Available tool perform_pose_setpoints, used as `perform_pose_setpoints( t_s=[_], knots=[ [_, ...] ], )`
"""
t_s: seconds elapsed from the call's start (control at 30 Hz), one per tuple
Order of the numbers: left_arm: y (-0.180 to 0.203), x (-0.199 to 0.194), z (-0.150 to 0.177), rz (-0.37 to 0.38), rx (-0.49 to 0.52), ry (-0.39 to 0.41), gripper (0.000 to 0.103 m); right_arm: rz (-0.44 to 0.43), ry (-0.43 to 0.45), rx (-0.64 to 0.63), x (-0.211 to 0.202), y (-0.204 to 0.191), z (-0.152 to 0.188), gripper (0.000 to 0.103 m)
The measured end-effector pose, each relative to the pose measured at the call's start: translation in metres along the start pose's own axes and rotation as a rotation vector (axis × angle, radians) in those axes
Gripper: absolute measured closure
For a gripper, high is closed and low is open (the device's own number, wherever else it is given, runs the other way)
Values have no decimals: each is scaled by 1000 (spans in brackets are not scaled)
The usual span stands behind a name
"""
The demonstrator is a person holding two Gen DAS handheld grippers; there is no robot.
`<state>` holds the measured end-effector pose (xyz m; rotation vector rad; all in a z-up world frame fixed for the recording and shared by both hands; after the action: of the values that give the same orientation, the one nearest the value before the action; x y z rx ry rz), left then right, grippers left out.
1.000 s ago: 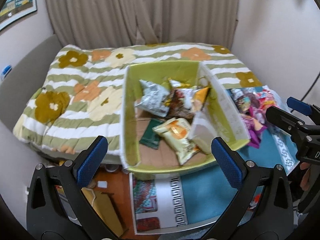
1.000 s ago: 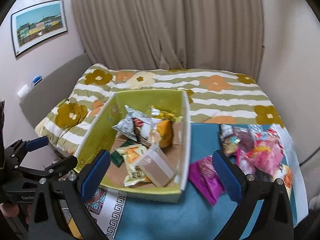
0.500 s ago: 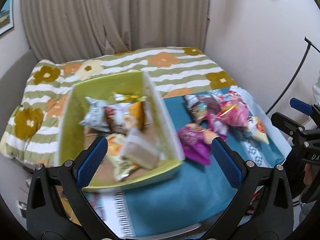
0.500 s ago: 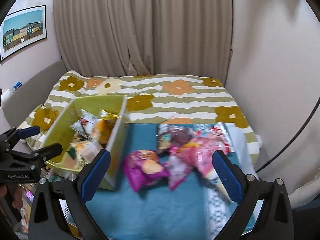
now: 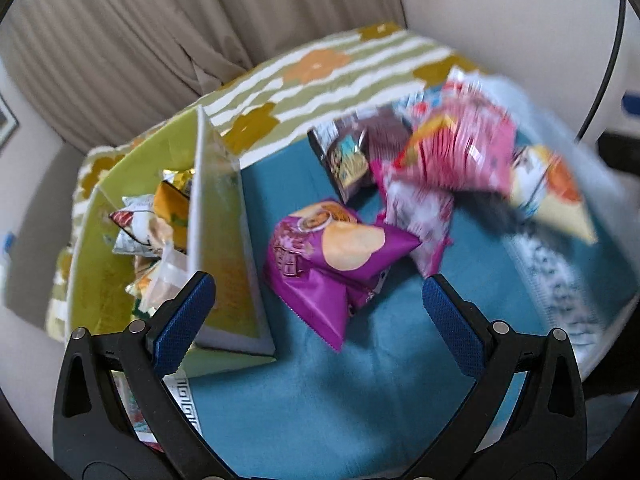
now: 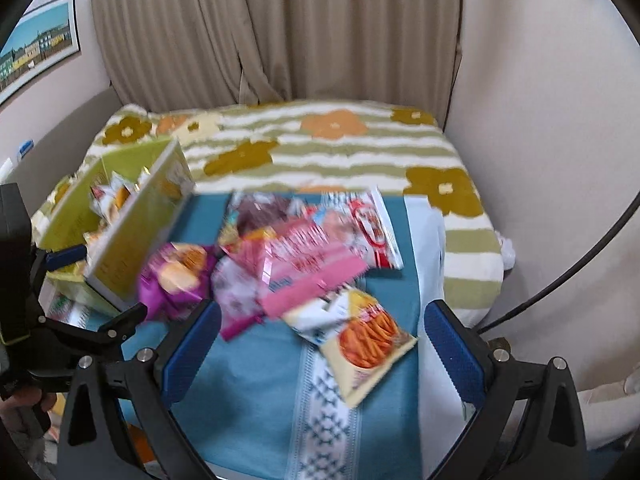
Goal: Organize snacks
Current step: 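Move both tools back over the snacks on the table, then grasp the purple potato chip bag with the left tool while the right tool grasps the cheese stick bag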
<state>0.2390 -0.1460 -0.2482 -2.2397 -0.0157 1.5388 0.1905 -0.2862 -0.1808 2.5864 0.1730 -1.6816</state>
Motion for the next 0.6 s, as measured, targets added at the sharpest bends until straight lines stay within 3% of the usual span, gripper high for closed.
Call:
perform_pose_setpoints(
  t_s=[0.27,0.47,0.6],
  knots=[
    [26,54,-17,-177,109,-57,0,-28,-71,-62,55,26,7,2],
    [36,72,-21,-221,165,-79,0,-60,-110,-86,83,27,12,2],
    [38,79,-25,-204,175,-95,0,-63,-120,-113,93,24,12,2]
  ],
)
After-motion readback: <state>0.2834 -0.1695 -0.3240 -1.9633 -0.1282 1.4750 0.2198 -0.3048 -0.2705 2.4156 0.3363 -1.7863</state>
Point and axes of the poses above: each gripper's, at about its wrist camera, not at the fingertips, and x roughly the way its jaws point, y to its right, z to its underside, the point moved 7 cm from there along x, roughly the way its jaws point, and after that the axes turned 15 degrees about -y, right-handed, at the moved point
